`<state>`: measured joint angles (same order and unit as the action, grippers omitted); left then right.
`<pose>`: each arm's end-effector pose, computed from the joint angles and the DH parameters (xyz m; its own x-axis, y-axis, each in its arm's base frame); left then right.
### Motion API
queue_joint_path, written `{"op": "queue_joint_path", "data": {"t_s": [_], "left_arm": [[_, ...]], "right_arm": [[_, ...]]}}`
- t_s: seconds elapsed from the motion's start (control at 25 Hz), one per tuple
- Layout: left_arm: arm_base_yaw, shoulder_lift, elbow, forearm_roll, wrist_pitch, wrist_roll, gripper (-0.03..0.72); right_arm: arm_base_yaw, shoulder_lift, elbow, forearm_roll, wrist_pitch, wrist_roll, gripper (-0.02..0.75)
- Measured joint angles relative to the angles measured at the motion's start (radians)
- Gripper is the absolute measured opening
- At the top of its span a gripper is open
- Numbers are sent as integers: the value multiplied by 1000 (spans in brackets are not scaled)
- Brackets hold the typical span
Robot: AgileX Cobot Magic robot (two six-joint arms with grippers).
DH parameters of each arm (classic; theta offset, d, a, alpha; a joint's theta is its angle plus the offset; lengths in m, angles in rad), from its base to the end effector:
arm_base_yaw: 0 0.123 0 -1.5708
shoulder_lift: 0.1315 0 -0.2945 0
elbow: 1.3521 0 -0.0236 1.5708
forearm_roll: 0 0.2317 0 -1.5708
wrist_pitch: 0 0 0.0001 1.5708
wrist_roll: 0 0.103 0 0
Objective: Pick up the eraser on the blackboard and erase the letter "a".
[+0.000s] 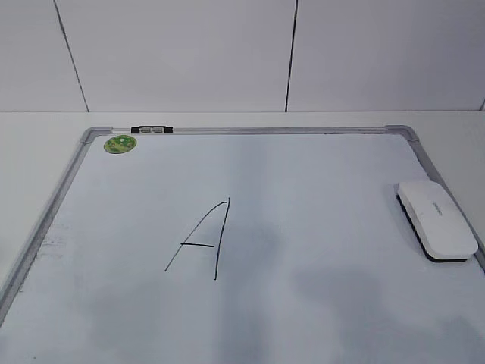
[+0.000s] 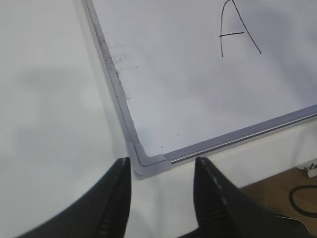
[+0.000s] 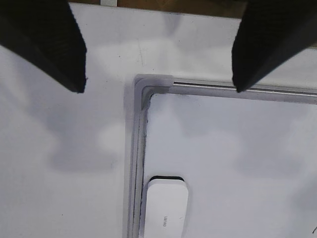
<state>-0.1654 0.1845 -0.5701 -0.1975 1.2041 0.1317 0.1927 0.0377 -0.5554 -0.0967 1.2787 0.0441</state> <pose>-0.0116 -0.0172 0.2738 -0.6348 0.1658 -0.7546 0.3359 0.9388 -0.0763 -0.0305 -0.0157 0.2598 -0.6133 -0.1033 -0.7831 -0.1098 0.9929 -0.0449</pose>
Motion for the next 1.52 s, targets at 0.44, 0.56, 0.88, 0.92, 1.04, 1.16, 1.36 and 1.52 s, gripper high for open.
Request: {"op": "queue_joint_path", "data": {"t_s": [0.44, 0.56, 0.88, 0.92, 1.04, 1.16, 1.36, 1.52], "left_arm": [[0, -13, 63, 26, -93, 0, 318], [0, -13, 63, 26, -95, 0, 318], [0, -13, 63, 26, -96, 0, 317], [0, -13, 63, 26, -96, 0, 315], [0, -13, 63, 26, -96, 0, 306], [0, -13, 63, 26, -96, 0, 301], [0, -42, 63, 26, -96, 2, 298], [0, -109, 63, 26, -96, 2, 298]], "right_arm": [[0, -4, 49, -18, -111, -11, 754], [0, -4, 54, -21, -119, -11, 755], [0, -4, 54, -23, -125, -13, 754], [0, -4, 54, -23, -125, -13, 754], [0, -4, 54, -23, -127, -13, 754], [0, -4, 54, -23, -127, -13, 754], [0, -17, 55, -24, -128, -13, 754], [0, -44, 55, -24, -129, -13, 754]]}}
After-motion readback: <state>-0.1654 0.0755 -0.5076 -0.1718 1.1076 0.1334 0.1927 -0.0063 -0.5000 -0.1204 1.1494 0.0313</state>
